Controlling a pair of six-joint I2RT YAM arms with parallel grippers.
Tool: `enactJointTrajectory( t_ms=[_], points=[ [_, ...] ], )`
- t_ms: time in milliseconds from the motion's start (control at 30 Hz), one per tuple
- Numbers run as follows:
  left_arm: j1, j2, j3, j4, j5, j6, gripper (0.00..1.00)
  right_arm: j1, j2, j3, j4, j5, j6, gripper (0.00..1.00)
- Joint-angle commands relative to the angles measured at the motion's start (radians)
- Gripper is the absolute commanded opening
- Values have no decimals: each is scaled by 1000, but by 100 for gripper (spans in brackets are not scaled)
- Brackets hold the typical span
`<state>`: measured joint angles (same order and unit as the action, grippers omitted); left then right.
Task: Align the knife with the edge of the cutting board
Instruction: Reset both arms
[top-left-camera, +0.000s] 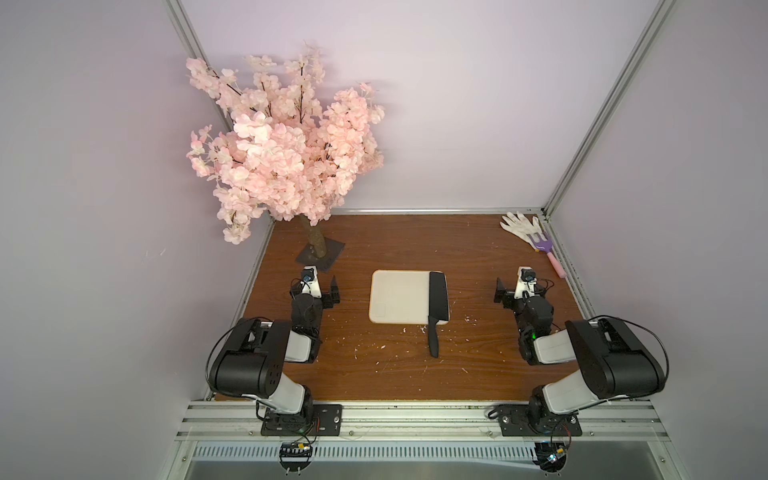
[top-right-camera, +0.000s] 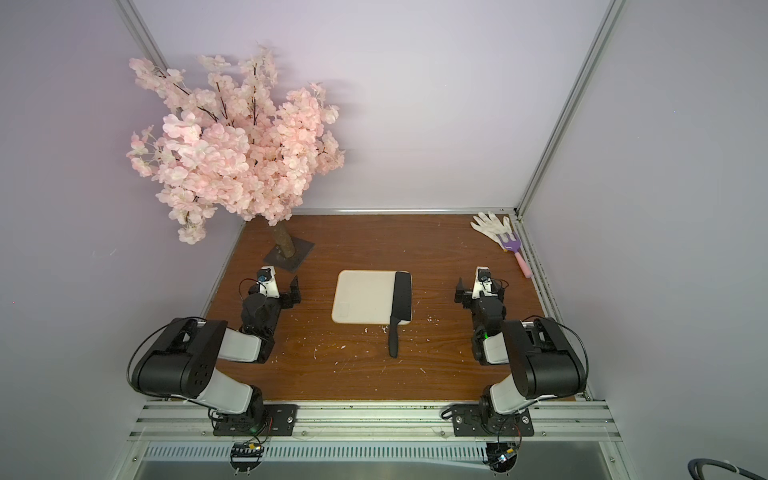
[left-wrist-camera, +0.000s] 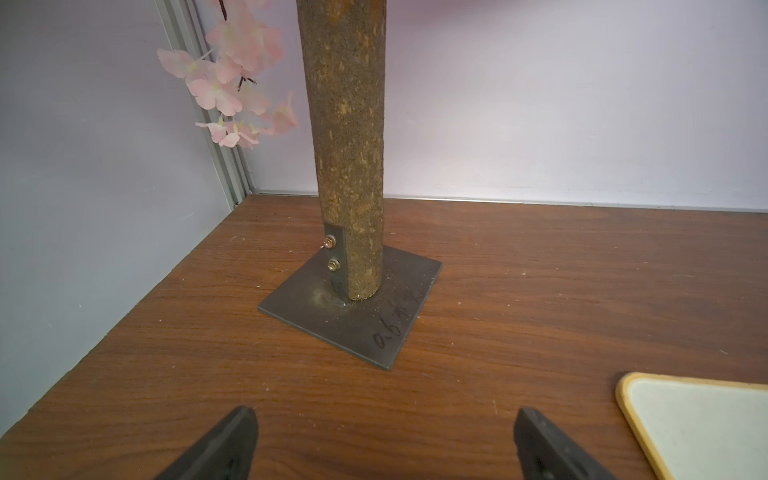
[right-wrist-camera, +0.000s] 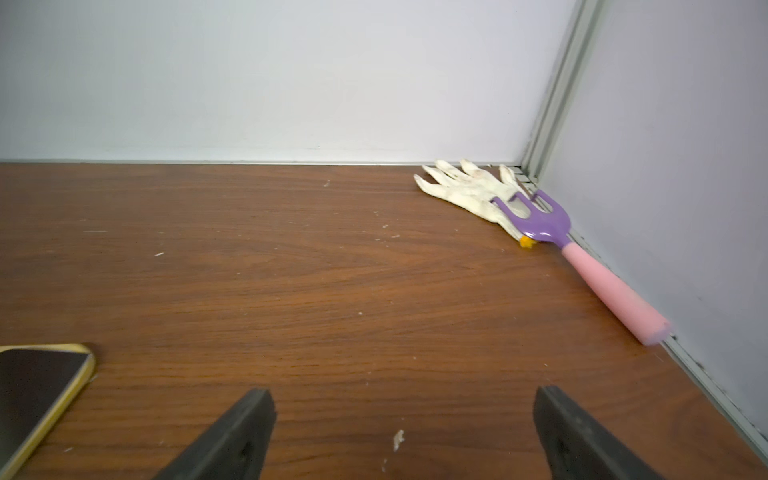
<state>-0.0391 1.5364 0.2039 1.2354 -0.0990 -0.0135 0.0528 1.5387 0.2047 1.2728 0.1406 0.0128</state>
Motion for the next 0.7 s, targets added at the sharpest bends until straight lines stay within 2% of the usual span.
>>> enactJointTrajectory(
  t_ms=[0, 667],
  points=[
    [13, 4, 25, 13, 10, -1, 97, -3, 4, 25, 18, -68, -26, 100],
    [14, -9, 15, 10, 12, 0, 97, -4, -1, 16, 36, -65, -28, 100]
  ],
)
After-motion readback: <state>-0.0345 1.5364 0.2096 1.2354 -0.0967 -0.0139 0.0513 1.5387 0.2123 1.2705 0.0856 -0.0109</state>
